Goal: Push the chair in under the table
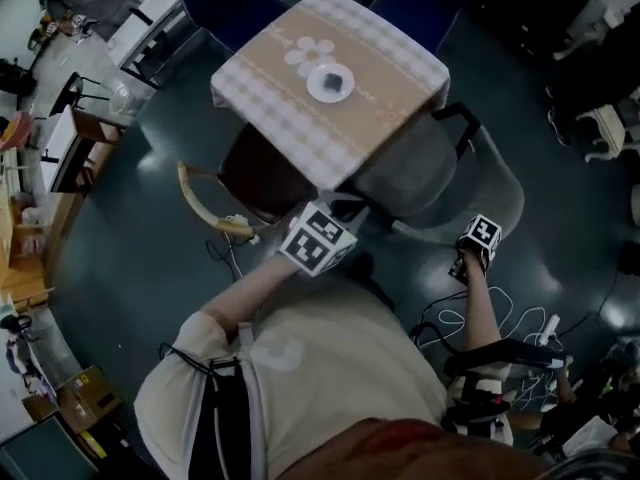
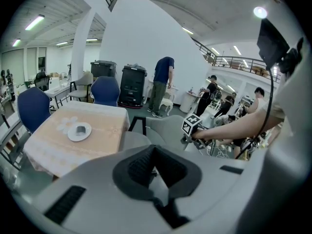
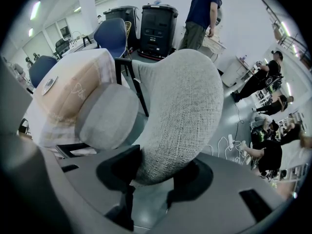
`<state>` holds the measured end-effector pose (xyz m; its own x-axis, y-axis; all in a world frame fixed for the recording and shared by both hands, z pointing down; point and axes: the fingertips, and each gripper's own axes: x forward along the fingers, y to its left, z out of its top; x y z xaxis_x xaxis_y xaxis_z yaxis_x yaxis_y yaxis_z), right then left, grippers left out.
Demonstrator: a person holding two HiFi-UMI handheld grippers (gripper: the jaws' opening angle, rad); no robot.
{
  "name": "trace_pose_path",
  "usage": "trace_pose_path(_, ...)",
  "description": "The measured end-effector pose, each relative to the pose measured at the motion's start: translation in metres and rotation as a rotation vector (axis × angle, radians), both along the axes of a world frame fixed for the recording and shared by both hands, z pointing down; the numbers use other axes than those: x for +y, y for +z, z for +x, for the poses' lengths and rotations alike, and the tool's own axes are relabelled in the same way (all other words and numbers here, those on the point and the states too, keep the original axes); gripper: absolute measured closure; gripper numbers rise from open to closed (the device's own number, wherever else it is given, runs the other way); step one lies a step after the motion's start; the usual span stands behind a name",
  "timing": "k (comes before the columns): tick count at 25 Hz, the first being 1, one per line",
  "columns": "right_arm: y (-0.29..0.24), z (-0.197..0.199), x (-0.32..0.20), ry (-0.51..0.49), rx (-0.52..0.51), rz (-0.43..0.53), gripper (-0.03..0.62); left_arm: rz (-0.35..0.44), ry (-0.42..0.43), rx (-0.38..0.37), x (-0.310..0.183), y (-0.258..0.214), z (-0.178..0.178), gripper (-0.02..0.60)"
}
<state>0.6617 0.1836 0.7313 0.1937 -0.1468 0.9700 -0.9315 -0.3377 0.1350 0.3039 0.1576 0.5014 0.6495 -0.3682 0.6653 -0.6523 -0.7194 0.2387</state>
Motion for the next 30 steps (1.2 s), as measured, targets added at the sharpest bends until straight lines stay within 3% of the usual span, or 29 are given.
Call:
trace_pose_path(12, -0.001, -0.003, 0.000, 0.020, -0.001, -0.015, 0.410, 0.001, -0.028, -0.002, 0.001, -0.003, -0.012, 0.574)
trace_pose_path(17, 0.002, 0.009, -0.011, 0.007, 0.077, -0.016, 0.410, 0.013, -0.026, -0.006, 0.003, -0.003, -0.014, 0.574)
trace_pose_path(21, 0.001, -0.019, -0.018, -0.010, 0.023, -0.017, 0.410, 0.015, -0.050, -0.016, 0.004, -0.006, -0.027, 0.574)
trace_pose_path(30, -0.003, -0.010, 0.000, 0.011, 0.021, -0.020, 0.410, -0.008, -0.015, -0.006, 0.006, -0.006, -0.020, 0.574)
